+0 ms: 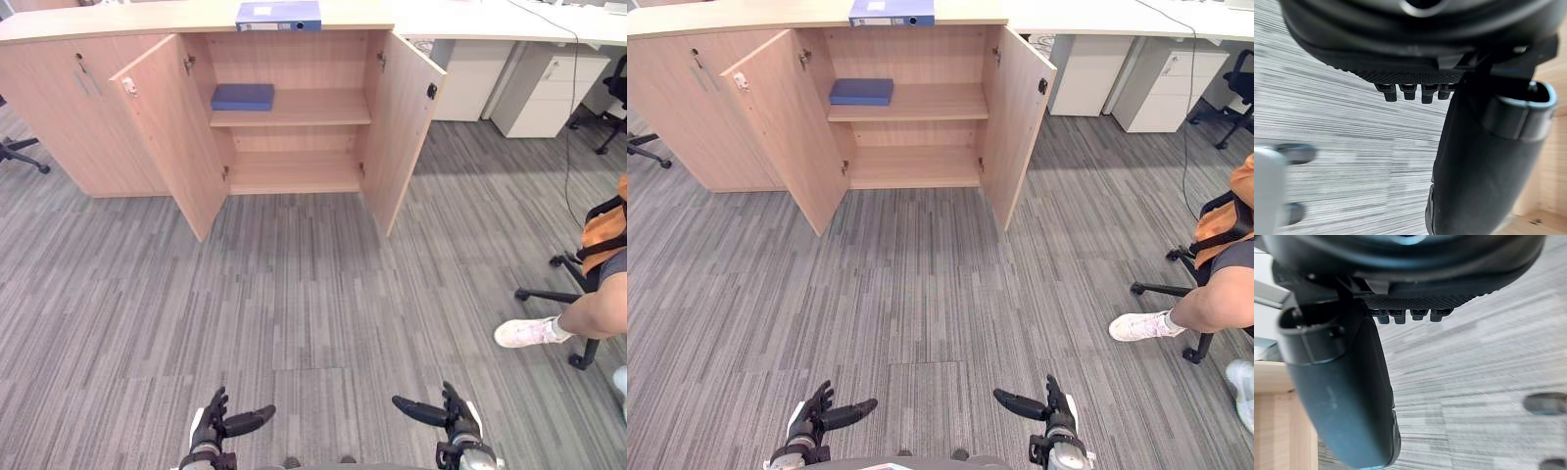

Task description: Walk over to the cabinet, pick up the folder, carry it to the office cabinet, place the folder inside the office cabinet, then close the office cabinet door

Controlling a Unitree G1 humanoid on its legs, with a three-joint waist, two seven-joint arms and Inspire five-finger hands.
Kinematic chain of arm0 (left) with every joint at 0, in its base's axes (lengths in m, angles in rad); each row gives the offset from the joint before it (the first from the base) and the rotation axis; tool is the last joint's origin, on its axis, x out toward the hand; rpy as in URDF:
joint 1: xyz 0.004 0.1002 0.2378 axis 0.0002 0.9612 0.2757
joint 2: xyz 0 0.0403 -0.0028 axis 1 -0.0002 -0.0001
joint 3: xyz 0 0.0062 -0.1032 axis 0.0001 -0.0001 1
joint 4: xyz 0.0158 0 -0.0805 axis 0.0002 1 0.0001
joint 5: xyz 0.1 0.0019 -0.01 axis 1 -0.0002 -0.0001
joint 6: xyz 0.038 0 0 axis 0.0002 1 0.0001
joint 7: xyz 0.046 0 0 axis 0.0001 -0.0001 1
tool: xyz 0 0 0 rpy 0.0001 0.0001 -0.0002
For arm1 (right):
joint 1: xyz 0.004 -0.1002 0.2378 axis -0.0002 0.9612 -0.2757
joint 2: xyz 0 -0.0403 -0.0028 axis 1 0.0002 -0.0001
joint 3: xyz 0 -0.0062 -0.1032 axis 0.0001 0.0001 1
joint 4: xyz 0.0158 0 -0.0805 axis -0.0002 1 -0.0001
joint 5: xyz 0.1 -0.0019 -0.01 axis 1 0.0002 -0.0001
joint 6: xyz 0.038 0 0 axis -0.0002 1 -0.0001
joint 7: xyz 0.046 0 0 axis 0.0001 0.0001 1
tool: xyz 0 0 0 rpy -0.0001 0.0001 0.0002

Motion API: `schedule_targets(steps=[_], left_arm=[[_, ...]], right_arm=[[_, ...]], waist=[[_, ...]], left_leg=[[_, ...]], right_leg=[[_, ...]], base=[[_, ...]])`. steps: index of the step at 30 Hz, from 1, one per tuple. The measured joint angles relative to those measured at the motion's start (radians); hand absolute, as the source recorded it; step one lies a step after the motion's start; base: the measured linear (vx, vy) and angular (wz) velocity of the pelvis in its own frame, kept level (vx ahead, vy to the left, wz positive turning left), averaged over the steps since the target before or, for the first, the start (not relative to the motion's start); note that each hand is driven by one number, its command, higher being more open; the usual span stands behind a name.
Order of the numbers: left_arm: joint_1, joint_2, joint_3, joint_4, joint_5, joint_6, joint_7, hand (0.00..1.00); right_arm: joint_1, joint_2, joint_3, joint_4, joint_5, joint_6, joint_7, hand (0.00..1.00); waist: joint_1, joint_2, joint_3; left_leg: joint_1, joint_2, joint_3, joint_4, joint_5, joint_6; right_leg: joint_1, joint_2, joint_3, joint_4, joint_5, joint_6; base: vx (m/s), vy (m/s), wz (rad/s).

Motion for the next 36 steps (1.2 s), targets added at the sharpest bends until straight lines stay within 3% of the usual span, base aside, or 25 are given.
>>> schedule_targets(steps=[15,19,21,24,27,28,31,32,33,34,35,36], left_arm=[[0.023,0.001,0.047,-0.065,-0.020,-0.002,-0.010,1.00],[0.032,-0.024,0.047,-0.116,-0.048,-0.002,0.002,1.00],[0.041,-0.040,0.048,-0.154,-0.051,-0.002,0.005,1.00],[0.044,-0.045,0.048,-0.194,-0.052,-0.001,0.007,1.00],[0.032,-0.035,0.044,-0.219,-0.065,-0.001,0.011,1.00],[0.021,-0.024,0.042,-0.223,-0.070,-0.001,0.017,1.00],[-0.006,0.004,0.031,-0.223,-0.070,-0.001,0.028,1.00],[-0.037,0.003,0.027,-0.222,-0.071,-0.001,0.028,1.00],[-0.053,0.001,0.025,-0.221,-0.071,-0.002,0.029,1.00],[-0.077,0.004,0.024,-0.220,-0.071,-0.009,0.029,1.00],[-0.082,0.007,0.025,-0.220,-0.071,-0.014,0.029,1.00],[-0.071,0.012,0.026,-0.213,-0.070,-0.018,0.029,1.00]], right_arm=[[-0.009,-0.036,0.000,-0.031,0.006,0.000,0.039,1.00],[-0.012,-0.037,-0.021,-0.037,0.046,0.001,0.032,1.00],[-0.025,-0.037,-0.035,-0.040,0.061,0.001,0.024,1.00],[-0.055,-0.041,-0.040,-0.040,0.065,0.002,0.010,1.00],[-0.059,-0.028,-0.036,-0.058,0.083,0.002,0.010,1.00],[-0.041,-0.021,-0.035,-0.073,0.084,0.003,0.010,1.00],[-0.039,-0.024,-0.032,-0.081,0.084,0.003,0.008,1.00],[-0.044,-0.035,-0.032,-0.085,0.084,0.003,0.008,1.00],[-0.044,-0.041,-0.030,-0.086,0.084,0.003,0.008,1.00],[-0.040,-0.047,-0.018,-0.091,0.084,0.003,0.007,1.00],[-0.035,-0.048,-0.008,-0.099,0.084,0.003,0.008,1.00],[-0.025,-0.052,0.009,-0.109,0.083,0.003,0.010,1.00]], waist=[[-0.007,0.007,0.028],[0.000,0.025,0.042],[0.005,0.036,0.047],[0.005,0.044,0.060],[0.001,0.045,0.086],[-0.002,0.038,0.095],[-0.026,0.048,0.112],[-0.034,0.077,0.132],[-0.035,0.091,0.139],[-0.037,0.091,0.144],[-0.039,0.081,0.147],[-0.053,0.065,0.143]], left_leg=[[-0.016,-0.009,0.012,-0.002,-0.010,-0.003],[-0.093,-0.006,0.025,0.093,-0.070,0.009],[-0.139,0.003,0.044,0.162,-0.112,0.014],[-0.182,0.006,0.059,0.264,-0.194,0.034],[-0.135,0.003,0.047,0.283,-0.239,0.067],[-0.098,0.000,0.036,0.280,-0.256,0.072],[0.010,0.012,-0.007,0.207,-0.276,0.072],[0.057,0.049,-0.030,0.162,-0.276,0.071],[0.075,0.066,-0.042,0.144,-0.275,0.066],[0.099,0.086,-0.051,0.131,-0.276,0.027],[0.123,0.088,-0.053,0.126,-0.282,0.008],[0.186,0.100,-0.058,0.130,-0.311,-0.049]], right_leg=[[-0.009,-0.010,-0.003,-0.014,-0.001,0.001],[-0.045,-0.011,-0.002,-0.007,-0.006,0.010],[-0.074,-0.011,0.004,0.014,-0.029,0.030],[-0.165,-0.021,0.012,0.209,-0.127,0.072],[-0.321,-0.049,-0.056,0.595,-0.175,0.103],[-0.365,-0.061,-0.077,0.685,-0.212,0.076],[-0.458,-0.067,-0.142,0.622,-0.236,0.043],[-0.504,-0.040,-0.164,0.530,-0.212,0.018],[-0.528,-0.026,-0.174,0.469,-0.179,0.019],[-0.561,-0.011,-0.173,0.304,-0.057,0.023],[-0.561,-0.010,-0.169,0.207,0.023,0.019],[-0.547,-0.016,-0.163,0.138,0.302,-0.035]], base=[[0.01,0.004,0.00],[0.01,0.008,-0.05],[0.03,0.030,-0.15],[0.10,0.062,-0.20],[0.21,0.081,0.01],[0.36,0.059,0.24],[0.45,0.016,0.38],[0.67,-0.065,0.60],[0.70,-0.098,0.65],[0.62,-0.088,0.52],[0.70,-0.126,0.65],[0.60,-0.133,0.22]])
